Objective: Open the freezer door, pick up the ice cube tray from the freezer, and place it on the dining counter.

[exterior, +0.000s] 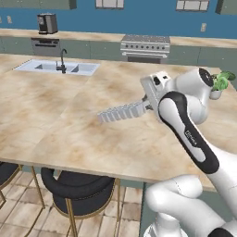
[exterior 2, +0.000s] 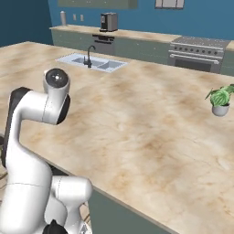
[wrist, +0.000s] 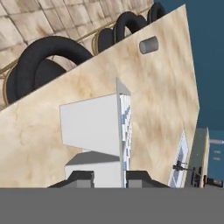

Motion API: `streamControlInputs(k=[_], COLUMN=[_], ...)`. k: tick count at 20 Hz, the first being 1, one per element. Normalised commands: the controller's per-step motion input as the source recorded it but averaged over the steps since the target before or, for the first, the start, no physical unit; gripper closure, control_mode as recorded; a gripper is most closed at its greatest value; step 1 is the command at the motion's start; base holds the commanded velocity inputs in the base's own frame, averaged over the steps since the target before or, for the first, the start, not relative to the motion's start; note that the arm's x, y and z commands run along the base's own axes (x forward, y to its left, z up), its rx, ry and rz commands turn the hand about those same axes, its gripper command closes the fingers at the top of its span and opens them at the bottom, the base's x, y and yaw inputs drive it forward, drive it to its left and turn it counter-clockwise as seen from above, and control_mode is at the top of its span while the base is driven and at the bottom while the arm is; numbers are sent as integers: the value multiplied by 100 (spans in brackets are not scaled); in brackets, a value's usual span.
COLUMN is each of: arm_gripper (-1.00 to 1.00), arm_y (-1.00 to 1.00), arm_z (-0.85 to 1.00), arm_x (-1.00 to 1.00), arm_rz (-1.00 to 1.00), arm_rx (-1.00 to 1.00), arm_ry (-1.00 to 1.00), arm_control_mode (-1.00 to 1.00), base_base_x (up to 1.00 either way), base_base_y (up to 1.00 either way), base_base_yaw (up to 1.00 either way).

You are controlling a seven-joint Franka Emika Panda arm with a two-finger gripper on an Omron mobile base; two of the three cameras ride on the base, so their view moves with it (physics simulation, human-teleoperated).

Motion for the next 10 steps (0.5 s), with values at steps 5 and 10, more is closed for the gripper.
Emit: streamControlInputs(k=[5, 10], arm_gripper=[100, 100], arm_y=[33, 20], arm_z=[-73, -75], arm_x=[17, 4], arm_rz=[0, 0], arm_rx=[0, 0], arm_ry=[-3, -11], arm_control_mode=[-100, -100], base_base_x=[0, 0], base_base_y=[0, 0], base_base_yaw=[0, 0])
